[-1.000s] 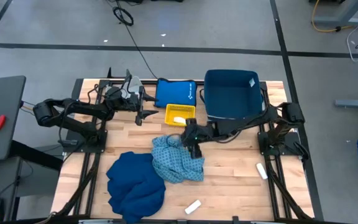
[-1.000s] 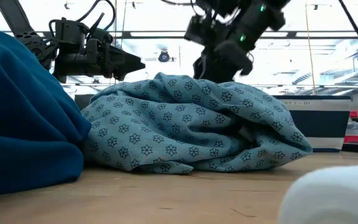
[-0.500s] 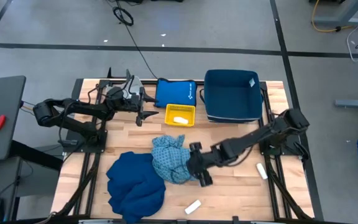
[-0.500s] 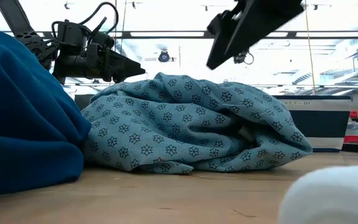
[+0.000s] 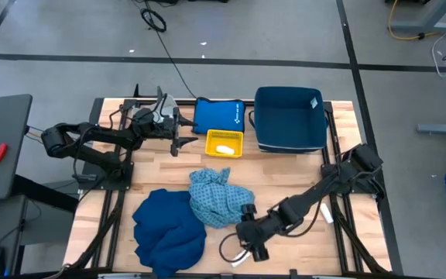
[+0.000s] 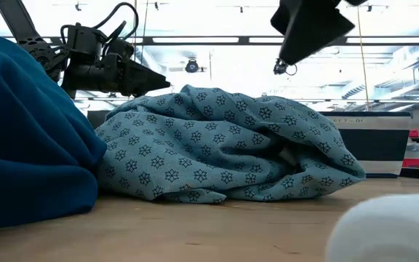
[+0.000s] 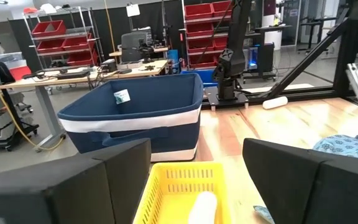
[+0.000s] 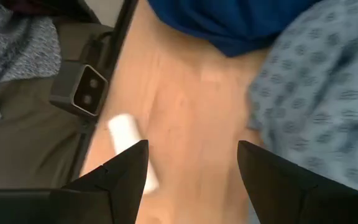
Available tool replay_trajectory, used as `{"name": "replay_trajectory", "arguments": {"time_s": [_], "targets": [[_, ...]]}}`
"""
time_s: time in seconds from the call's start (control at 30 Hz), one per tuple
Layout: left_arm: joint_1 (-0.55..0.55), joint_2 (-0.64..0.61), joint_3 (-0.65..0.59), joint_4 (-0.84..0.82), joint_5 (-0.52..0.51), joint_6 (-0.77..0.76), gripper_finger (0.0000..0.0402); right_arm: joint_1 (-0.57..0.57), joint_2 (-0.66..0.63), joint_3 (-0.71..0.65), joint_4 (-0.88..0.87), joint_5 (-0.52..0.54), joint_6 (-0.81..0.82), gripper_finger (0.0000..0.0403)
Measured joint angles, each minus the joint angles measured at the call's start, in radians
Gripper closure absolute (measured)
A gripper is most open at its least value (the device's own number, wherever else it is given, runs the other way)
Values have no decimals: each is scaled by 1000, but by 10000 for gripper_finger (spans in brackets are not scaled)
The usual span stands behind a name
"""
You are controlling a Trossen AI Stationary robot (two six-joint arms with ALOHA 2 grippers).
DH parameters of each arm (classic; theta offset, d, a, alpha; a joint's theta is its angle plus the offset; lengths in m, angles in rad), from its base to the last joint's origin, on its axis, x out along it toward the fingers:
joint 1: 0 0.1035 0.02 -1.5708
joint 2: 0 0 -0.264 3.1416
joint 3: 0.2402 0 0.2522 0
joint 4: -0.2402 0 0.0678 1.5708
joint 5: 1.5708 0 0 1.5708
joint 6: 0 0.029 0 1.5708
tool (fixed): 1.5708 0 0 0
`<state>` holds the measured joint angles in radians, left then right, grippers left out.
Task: Pick & place medical supplies in basket/bin
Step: Put the bottom white rolled gauze into the yellow bin
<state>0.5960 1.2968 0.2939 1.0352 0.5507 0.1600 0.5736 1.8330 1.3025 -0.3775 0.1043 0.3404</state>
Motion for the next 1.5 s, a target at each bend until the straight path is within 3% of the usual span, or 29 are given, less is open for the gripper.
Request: {"name": "replay_trajectory", "arguments": {"time_s": [0.53,1.07,1.33,1.5], "targets": [[0,0,0,-10,-11,-3,143,95,122,2,113,-15,136,149],[-1,0,0,-41,-15,12,143,111,214,2,156,-27,97,152],[-1,0,0,-47,-19,24,143,111,243,3,135,-36,38,183],[-1,0,0,-52,-19,23,143,107,244,3,129,-10,1,246]]}}
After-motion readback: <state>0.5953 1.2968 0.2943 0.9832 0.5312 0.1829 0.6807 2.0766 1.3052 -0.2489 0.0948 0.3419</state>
